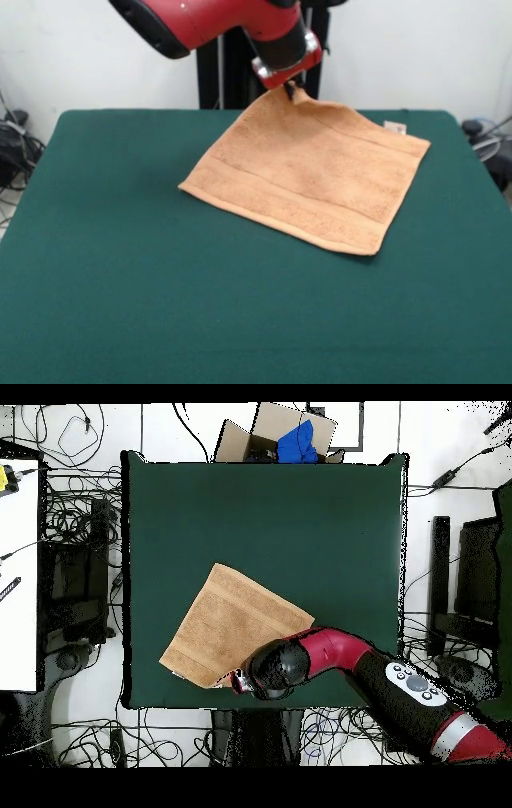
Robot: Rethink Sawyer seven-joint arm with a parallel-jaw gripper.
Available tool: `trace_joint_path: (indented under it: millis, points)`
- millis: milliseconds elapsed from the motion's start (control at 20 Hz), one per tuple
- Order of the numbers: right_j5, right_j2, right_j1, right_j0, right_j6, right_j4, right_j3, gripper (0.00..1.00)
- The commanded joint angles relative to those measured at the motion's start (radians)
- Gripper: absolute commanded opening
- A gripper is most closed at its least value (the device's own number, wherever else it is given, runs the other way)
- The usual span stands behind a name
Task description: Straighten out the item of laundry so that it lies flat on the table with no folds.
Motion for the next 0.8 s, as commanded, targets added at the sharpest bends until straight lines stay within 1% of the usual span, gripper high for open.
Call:
trace_joint_path:
  millis: [50,350,800]
  points:
    - [-0.051,-0.062,0.043,0.021,-0.038,-0.055,-0.098,0.0]
    - [-0.072,-0.079,0.066,0.016,-0.03,-0.058,-0.102,0.0]
    - [-0.127,-0.104,0.055,0.019,0.019,-0.074,-0.091,0.0]
